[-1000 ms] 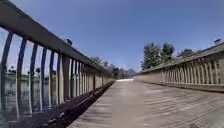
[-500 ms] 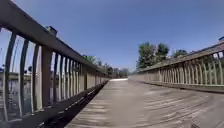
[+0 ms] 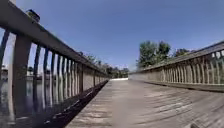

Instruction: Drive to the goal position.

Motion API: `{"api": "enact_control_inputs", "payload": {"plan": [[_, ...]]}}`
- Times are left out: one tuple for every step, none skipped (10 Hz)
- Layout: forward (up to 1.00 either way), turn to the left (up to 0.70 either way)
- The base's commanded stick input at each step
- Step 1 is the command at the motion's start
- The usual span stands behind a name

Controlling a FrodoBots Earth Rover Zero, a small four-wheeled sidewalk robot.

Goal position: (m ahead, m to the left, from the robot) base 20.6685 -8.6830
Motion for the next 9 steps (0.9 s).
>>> {"api": "enact_control_inputs", "payload": {"plan": [[0.7,0.0],[0.7,0.0],[0.7,0.0],[0.7,0.0],[0.7,0.0],[0.7,0.0],[0.7,0.0],[0.7,0.0],[0.7,0.0]]}}
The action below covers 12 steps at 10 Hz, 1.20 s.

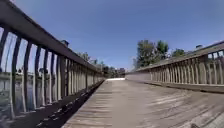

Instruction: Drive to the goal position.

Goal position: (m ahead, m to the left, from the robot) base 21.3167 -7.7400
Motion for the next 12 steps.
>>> {"api": "enact_control_inputs", "payload": {"plan": [[0.7,0.0],[0.7,0.0],[0.7,0.0],[0.7,0.0],[0.7,0.0],[0.7,0.0],[0.7,0.0],[0.7,0.0],[0.7,0.0],[0.7,0.0],[0.7,0.0],[0.7,0.0]]}}
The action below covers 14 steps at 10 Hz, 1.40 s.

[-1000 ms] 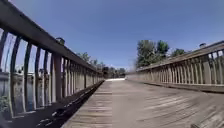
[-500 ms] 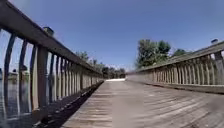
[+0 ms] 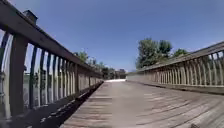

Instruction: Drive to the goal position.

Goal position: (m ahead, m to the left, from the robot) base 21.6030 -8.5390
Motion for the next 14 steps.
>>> {"api": "enact_control_inputs", "payload": {"plan": [[0.7,0.0],[0.7,0.0],[0.7,0.0],[0.7,0.0],[0.7,-0.14],[0.7,-0.14],[0.7,-0.14],[0.7,-0.14],[0.7,-0.14],[0.7,-0.14],[0.7,-0.14],[0.7,-0.12],[0.7,-0.05],[0.7,0.0]]}}
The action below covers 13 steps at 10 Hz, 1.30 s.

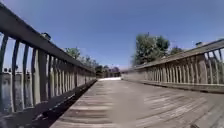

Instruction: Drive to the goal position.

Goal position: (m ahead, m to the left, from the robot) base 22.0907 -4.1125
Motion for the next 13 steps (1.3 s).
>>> {"api": "enact_control_inputs", "payload": {"plan": [[0.7,0.0],[0.7,0.0],[0.7,0.0],[0.7,0.0],[0.7,0.0],[0.7,0.0],[0.7,0.0],[0.7,-0.01],[0.7,-0.12],[0.7,-0.14],[0.7,-0.14],[0.7,-0.14],[0.7,-0.11]]}}
